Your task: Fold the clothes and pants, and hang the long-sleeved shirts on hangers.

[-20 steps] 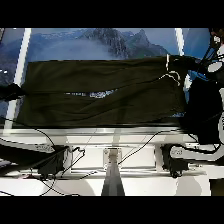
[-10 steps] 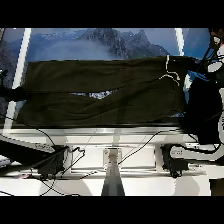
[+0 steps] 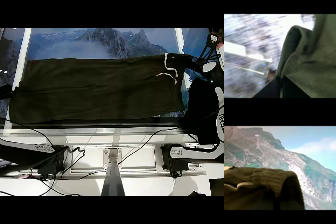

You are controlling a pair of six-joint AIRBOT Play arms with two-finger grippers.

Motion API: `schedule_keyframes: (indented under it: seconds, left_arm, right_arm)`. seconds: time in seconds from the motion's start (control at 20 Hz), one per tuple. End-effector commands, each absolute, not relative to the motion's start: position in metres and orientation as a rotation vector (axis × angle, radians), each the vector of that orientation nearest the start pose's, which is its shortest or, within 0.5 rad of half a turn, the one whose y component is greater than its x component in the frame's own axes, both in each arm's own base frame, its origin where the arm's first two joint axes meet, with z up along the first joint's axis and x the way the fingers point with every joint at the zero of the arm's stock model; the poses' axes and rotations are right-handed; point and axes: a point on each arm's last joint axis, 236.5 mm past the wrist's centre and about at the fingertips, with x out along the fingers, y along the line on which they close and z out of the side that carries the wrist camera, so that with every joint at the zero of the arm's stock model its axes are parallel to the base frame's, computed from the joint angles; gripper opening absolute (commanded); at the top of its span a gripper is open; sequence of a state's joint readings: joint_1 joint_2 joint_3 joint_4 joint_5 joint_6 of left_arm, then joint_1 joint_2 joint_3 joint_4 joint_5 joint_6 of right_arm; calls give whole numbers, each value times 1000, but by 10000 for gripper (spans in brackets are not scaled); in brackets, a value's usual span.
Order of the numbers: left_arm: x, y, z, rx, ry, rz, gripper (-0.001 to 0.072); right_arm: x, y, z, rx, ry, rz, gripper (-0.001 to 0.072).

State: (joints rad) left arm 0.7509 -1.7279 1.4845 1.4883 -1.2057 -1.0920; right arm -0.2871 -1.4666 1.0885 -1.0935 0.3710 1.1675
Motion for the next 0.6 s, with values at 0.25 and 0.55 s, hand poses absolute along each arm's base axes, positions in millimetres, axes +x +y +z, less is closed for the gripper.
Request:
schedule_keyframes:
  seconds: [0.25, 0.55]
  left_arm:
    - [407, 291, -46, -368, 1107, 259, 19]
    - [397, 265, -44, -401, 1181, 191, 708]
  right_arm:
    - [516, -113, -31, 232, 723, -149, 63]
    - [504, -101, -6, 221, 738, -102, 682]
